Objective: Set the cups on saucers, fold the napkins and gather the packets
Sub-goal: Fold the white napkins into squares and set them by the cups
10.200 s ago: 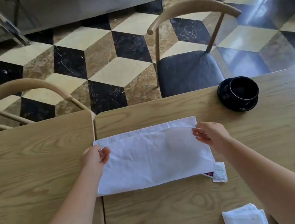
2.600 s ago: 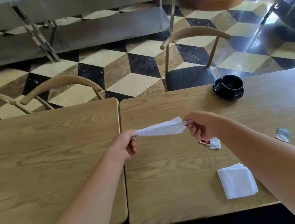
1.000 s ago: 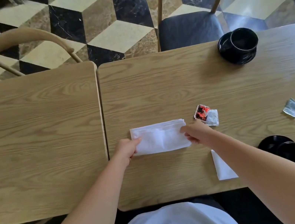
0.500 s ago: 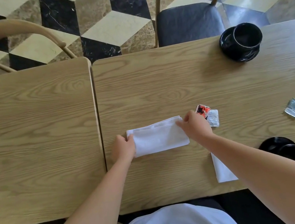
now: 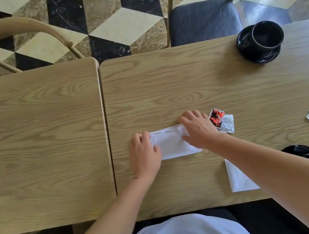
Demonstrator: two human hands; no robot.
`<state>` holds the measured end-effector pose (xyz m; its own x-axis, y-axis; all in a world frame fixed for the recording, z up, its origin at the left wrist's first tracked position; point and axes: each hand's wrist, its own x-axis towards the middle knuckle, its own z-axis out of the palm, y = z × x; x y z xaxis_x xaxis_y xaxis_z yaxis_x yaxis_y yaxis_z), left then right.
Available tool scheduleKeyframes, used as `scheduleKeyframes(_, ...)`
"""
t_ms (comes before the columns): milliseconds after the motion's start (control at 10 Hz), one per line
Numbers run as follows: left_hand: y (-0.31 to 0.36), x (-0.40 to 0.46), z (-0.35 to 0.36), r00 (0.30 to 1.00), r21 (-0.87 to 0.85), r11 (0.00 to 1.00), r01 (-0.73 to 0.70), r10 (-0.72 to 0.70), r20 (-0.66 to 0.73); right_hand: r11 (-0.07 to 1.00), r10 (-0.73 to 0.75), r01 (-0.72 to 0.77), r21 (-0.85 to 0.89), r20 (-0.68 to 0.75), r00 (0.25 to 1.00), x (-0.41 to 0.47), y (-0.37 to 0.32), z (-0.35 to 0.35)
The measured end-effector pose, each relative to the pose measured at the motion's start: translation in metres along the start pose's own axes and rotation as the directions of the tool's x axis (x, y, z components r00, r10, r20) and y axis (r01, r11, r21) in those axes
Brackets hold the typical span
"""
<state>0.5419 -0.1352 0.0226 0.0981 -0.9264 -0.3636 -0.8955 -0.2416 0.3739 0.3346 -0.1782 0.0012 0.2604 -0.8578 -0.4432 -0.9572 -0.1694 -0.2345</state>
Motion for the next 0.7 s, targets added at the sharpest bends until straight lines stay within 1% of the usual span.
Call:
scheduleKeyframes(100, 0.033, -0.024, 0.011, 0.594, -0.524, 0.296, 0.799, -0.526, 0.609, 0.999, 0.002, -0.001, 0.037, -0.014, 1.000, 0.004, -0.005, -0.005)
scheduleKeyframes(200, 0.049, -0.037, 0.029, 0.304, -0.356, -0.317, 0.879, -0.202, 0.931, 1.000, 0.012, -0.012, 0.016, 0.044, 0.999, 0.010, -0.011, -0.008)
scheduleKeyframes(300, 0.058, -0.035, 0.040, 0.405, -0.468, -0.411, 0.782, -0.235, 0.883, 0.996, 0.083, -0.085, 0.009, 0.141, 0.986, 0.016, -0.014, -0.012)
scheduleKeyframes(400, 0.062, -0.032, 0.037, 0.400, -0.473, -0.426, 0.771, -0.253, 0.881, 0.982, 0.173, -0.185, 0.031, 0.228, 0.958, 0.020, -0.018, -0.024)
scheduleKeyframes(500, 0.065, -0.033, 0.029, 0.421, -0.490, -0.440, 0.753, -0.249, 0.872, 0.974, 0.211, -0.229, 0.005, 0.366, 0.906, 0.021, -0.027, -0.042)
scheduleKeyframes(600, 0.063, -0.033, 0.018, 0.532, -0.590, -0.404, 0.699, -0.257, 0.807, 0.969, 0.206, -0.245, 0.015, 0.493, 0.845, 0.017, -0.037, -0.060)
scheduleKeyframes(700, 0.053, -0.029, 0.004, 0.680, -0.696, -0.362, 0.620, -0.194, 0.707, 0.874, 0.199, -0.400, 0.276, 0.546, 0.813, 0.008, -0.036, -0.075)
